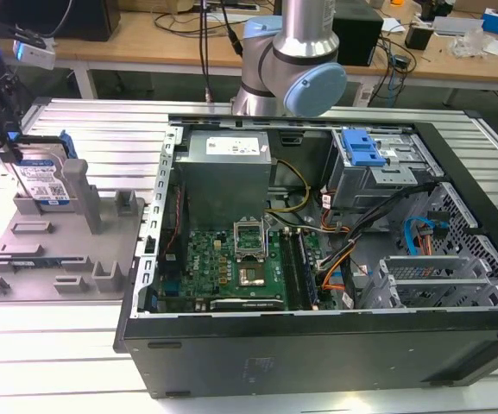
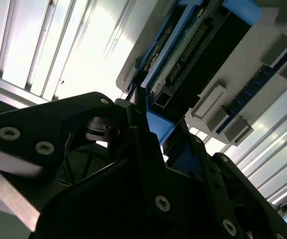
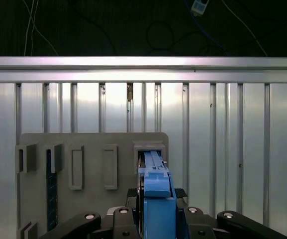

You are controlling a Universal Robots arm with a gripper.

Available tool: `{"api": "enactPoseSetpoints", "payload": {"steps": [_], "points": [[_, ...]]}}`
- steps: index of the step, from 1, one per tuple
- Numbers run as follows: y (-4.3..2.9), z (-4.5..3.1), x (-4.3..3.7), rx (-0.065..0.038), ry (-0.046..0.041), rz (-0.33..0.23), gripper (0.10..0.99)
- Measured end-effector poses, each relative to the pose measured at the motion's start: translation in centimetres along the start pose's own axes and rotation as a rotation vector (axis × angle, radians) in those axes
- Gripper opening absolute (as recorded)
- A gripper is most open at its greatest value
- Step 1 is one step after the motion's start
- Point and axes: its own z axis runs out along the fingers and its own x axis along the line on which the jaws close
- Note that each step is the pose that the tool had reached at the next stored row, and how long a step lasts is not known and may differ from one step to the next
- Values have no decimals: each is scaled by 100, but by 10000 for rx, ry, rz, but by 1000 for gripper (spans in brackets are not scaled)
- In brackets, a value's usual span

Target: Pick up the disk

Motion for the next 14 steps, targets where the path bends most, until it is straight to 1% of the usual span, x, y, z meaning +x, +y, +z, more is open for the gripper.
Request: {"api": "enactPoseSetpoints", "payload": {"steps": [7, 9, 10, 12, 13, 14], "points": [[0, -1, 4, 1, -7, 0, 365], [1, -22, 6, 1, -8, -1, 365], [0, -39, 6, 0, -7, -1, 365], [1, -98, 6, 0, -7, -1, 365], [1, -151, 7, 0, -8, -1, 365], [1, -221, 9, 0, -10, -1, 365]]}}
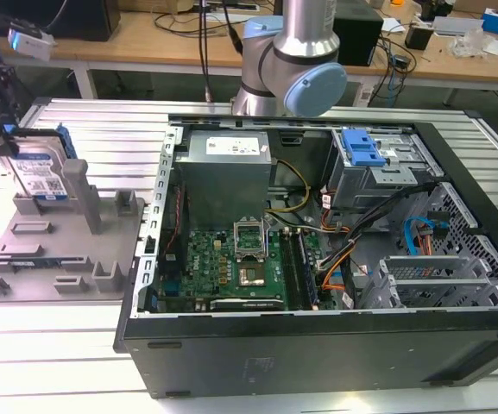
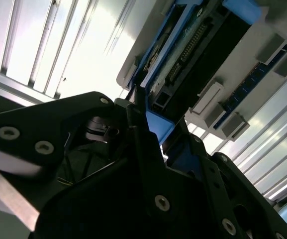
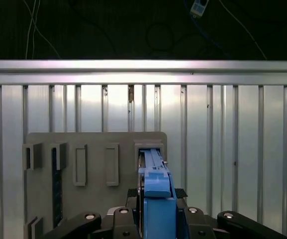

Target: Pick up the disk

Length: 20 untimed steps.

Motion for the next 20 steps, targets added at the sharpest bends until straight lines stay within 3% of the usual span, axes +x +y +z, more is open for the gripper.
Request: {"api": "enactPoseSetpoints", "payload": {"steps": [1, 5, 6, 20], "points": [[1, -81, 3, -1, -2, 0, 365], [2, -275, 8, 0, -4, 1, 365], [3, -378, 9, 0, -3, 1, 365], [8, -1113, 16, 0, -4, 0, 365]]}}
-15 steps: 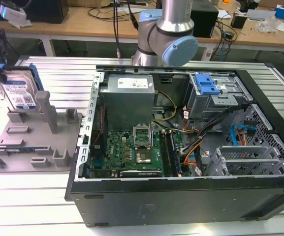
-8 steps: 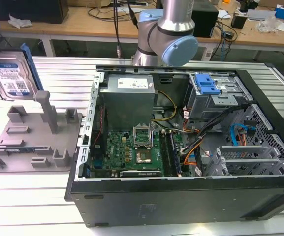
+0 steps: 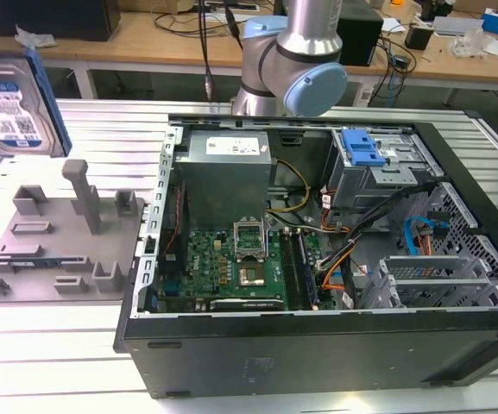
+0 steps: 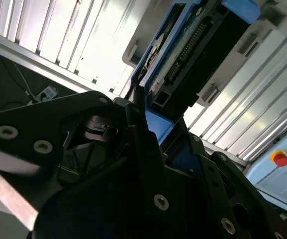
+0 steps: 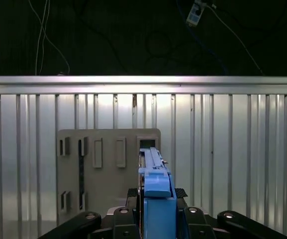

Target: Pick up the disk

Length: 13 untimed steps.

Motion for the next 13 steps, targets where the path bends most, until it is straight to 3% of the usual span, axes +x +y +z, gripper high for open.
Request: {"api": "enactPoseSetpoints", "payload": {"steps": [10, 12, 13], "points": [[4, -526, 3, 0, -5, 0, 365], [3, -609, 5, -2, -21, -1, 365], [3, -615, 5, -2, -24, 0, 365]]}}
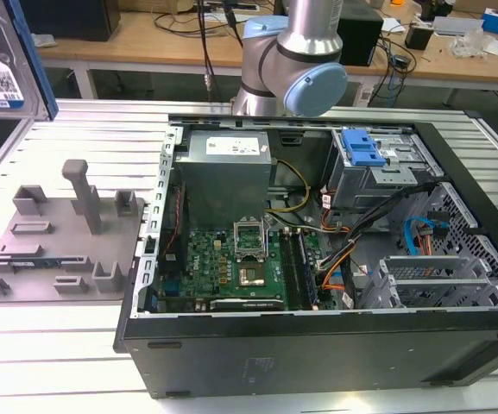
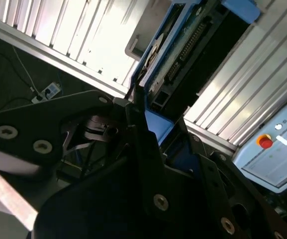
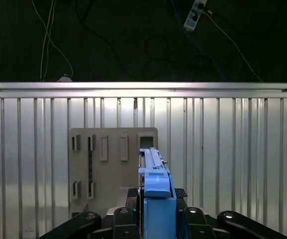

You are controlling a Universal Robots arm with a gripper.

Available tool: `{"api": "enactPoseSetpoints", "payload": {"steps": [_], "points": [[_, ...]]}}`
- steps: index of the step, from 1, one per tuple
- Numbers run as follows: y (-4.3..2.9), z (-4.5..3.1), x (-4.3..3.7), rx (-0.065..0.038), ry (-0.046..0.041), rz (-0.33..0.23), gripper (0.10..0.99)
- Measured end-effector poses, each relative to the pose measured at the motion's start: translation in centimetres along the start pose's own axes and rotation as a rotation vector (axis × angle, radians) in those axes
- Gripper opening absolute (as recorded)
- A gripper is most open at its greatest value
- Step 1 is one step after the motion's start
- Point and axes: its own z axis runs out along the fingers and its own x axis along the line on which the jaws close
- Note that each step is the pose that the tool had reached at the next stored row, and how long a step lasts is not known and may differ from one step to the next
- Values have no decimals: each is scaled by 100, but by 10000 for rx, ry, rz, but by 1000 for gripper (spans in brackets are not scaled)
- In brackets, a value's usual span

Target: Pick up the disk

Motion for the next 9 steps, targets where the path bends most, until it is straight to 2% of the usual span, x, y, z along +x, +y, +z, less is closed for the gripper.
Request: {"api": "enactPoseSetpoints", "payload": {"steps": [9], "points": [[1, -19, 0, 1, -1, 0, 365]]}}
